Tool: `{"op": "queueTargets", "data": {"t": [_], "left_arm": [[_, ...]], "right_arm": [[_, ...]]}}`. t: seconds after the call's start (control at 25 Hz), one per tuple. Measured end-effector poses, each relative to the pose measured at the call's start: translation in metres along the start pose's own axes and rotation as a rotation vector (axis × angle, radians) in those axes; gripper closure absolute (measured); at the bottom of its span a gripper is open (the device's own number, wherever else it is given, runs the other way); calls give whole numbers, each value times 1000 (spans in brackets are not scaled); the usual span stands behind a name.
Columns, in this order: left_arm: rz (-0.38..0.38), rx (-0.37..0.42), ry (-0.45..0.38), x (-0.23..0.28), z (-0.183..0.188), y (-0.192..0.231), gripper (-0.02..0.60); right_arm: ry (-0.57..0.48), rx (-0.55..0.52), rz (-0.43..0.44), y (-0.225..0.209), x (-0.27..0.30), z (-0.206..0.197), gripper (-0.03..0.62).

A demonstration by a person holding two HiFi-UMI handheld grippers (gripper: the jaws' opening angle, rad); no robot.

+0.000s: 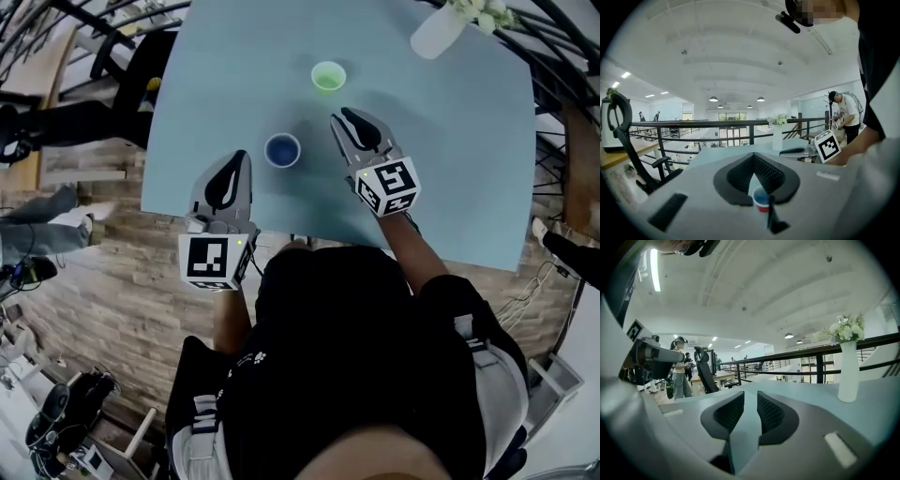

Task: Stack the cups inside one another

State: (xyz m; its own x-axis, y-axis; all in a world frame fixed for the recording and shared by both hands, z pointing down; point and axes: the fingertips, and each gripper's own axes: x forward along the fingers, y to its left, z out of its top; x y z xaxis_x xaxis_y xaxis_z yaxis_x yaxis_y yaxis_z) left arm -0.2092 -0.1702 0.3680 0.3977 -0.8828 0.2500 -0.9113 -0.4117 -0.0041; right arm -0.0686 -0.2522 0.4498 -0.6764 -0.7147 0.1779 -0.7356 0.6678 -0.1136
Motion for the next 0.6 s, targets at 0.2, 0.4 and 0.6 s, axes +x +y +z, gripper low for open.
{"op": "queueTargets", "data": {"t": [0.2, 0.4, 0.6], "left_arm": [[-15, 13, 14, 10, 1, 4, 591], [-14, 19, 26, 13, 2, 17, 591], [-15, 7, 30, 15, 1, 21, 591]], "right_arm": [[4, 23, -52, -20, 11, -9, 468], [16, 43, -86, -33, 27, -17, 418], [36, 38, -110, -45, 39, -25, 346]]}}
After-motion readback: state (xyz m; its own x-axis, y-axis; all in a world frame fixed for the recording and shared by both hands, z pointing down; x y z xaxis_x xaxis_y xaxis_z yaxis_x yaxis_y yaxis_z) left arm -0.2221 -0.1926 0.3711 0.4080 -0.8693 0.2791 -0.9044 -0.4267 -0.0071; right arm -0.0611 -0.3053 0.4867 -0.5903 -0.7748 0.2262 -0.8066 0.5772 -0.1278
